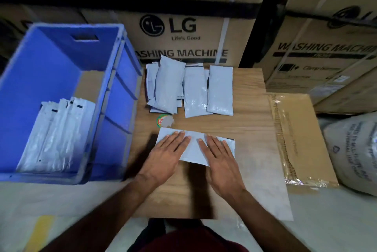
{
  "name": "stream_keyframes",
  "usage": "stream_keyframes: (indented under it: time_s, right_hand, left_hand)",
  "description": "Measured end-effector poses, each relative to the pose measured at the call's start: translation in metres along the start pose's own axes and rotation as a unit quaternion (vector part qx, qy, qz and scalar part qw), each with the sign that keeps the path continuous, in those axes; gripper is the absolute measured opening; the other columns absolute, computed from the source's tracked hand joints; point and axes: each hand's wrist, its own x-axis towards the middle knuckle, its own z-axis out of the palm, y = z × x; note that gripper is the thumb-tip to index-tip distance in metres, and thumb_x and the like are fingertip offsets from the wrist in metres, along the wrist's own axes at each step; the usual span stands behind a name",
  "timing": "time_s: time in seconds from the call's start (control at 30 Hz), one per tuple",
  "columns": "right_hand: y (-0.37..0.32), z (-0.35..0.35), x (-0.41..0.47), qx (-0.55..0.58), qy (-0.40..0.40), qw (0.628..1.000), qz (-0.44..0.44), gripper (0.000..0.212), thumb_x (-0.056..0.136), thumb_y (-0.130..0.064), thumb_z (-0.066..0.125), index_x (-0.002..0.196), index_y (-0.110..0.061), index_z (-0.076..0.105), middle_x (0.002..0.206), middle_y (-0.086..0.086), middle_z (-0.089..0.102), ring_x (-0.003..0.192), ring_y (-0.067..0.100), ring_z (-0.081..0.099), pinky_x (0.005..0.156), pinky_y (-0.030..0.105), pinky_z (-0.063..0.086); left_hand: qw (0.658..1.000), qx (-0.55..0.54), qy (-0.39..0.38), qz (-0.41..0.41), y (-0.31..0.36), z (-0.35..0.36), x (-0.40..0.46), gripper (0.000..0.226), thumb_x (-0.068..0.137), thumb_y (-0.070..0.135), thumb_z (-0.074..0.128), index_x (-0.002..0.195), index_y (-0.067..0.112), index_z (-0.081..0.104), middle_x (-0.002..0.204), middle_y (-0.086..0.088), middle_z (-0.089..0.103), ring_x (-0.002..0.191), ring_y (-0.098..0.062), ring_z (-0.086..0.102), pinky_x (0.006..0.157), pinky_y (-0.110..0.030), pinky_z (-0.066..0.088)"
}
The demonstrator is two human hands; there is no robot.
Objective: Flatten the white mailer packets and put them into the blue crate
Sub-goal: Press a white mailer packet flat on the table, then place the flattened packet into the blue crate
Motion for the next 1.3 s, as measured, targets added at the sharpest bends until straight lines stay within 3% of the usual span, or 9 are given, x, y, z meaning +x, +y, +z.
stream_keyframes:
  time_s: [0.17,0.27,0.4,0.47,0.6,0.8,1.0,1.13,1.3]
  right_hand:
    - [-0.011,-0.053,0.030,-0.018,0.045,0.998,-0.035,0.088,0.077,-0.009,0.050,0.160,-0.021,0.028,0.167,0.004,0.025,0.156,0.022,0.018,0.126,0.044,0.011]
    - [-0.026,-0.080,0.049,-0.026,0.083,0.995,-0.052,0.084,0.076,-0.008,0.047,0.159,-0.019,0.033,0.166,0.005,0.029,0.155,0.022,0.022,0.125,0.044,0.013]
    - [-0.063,-0.106,0.071,-0.016,0.122,0.989,-0.076,0.078,0.081,-0.010,0.041,0.158,-0.019,0.034,0.164,0.004,0.032,0.154,0.021,0.024,0.126,0.042,0.013]
    - [-0.089,-0.114,0.081,-0.004,0.137,0.986,-0.094,0.077,0.081,-0.014,0.035,0.158,-0.019,0.035,0.164,0.004,0.033,0.154,0.020,0.025,0.126,0.041,0.015]
    - [-0.150,-0.114,0.105,0.014,0.147,0.979,-0.141,0.078,0.080,-0.015,0.038,0.157,-0.019,0.036,0.164,0.005,0.032,0.154,0.020,0.024,0.126,0.041,0.017]
    - [-0.268,-0.071,0.139,0.052,0.132,0.977,-0.159,0.070,0.086,-0.018,0.038,0.156,-0.018,0.040,0.162,0.008,0.037,0.150,0.023,0.033,0.124,0.042,0.023]
    - [-0.357,-0.008,0.171,0.054,0.091,0.992,-0.070,0.076,0.084,-0.020,0.028,0.160,-0.019,0.029,0.167,0.008,0.025,0.154,0.023,0.022,0.126,0.043,0.020]
    - [-0.386,0.025,0.183,0.068,0.067,0.995,0.026,0.080,0.081,-0.022,0.020,0.161,-0.015,0.025,0.167,0.013,0.022,0.155,0.027,0.020,0.126,0.045,0.017]
    - [-0.404,0.048,0.192,0.103,-0.038,0.981,0.160,0.078,0.092,-0.021,0.034,0.162,-0.009,0.003,0.168,0.021,0.003,0.157,0.030,0.001,0.125,0.034,-0.003]
  left_hand:
    - [0.998,0.033,0.047,-0.002,-0.016,-0.069,0.015,0.071,0.078,0.016,0.053,0.149,0.013,0.050,0.152,-0.012,0.051,0.137,-0.027,0.053,0.113,-0.045,0.041]
    - [0.996,0.048,0.070,0.001,-0.030,-0.106,0.010,0.065,0.085,0.026,0.037,0.148,0.015,0.052,0.151,-0.009,0.051,0.136,-0.024,0.054,0.114,-0.041,0.035]
    - [0.993,0.030,0.116,-0.003,-0.064,-0.141,-0.003,0.060,0.089,0.023,0.038,0.146,0.014,0.054,0.152,-0.008,0.051,0.137,-0.025,0.053,0.111,-0.042,0.046]
    - [0.991,0.027,0.132,0.003,-0.089,-0.154,-0.013,0.061,0.089,0.018,0.038,0.148,0.013,0.050,0.154,-0.008,0.048,0.139,-0.026,0.050,0.110,-0.043,0.046]
    - [0.987,0.067,0.142,0.017,-0.153,-0.174,-0.045,0.070,0.082,0.009,0.038,0.151,0.011,0.046,0.157,-0.010,0.043,0.142,-0.028,0.045,0.116,-0.042,0.031]
    - [0.990,0.091,0.102,0.034,-0.273,-0.180,-0.109,0.075,0.081,0.003,0.045,0.155,0.016,0.040,0.161,-0.007,0.038,0.146,-0.029,0.040,0.118,-0.042,0.028]
    - [0.988,0.103,0.017,0.116,-0.372,-0.167,-0.122,0.080,0.076,0.003,0.039,0.154,0.019,0.042,0.161,-0.007,0.037,0.147,-0.030,0.037,0.117,-0.044,0.030]
    - [0.976,0.093,-0.015,0.195,-0.410,-0.145,-0.098,0.085,0.078,-0.004,0.056,0.156,0.023,0.038,0.164,-0.002,0.032,0.151,-0.026,0.031,0.121,-0.040,0.031]
    - [0.953,0.088,-0.041,0.286,-0.414,-0.118,-0.051,0.077,0.083,-0.009,0.057,0.152,0.022,0.045,0.159,-0.005,0.041,0.147,-0.027,0.039,0.114,-0.041,0.039]
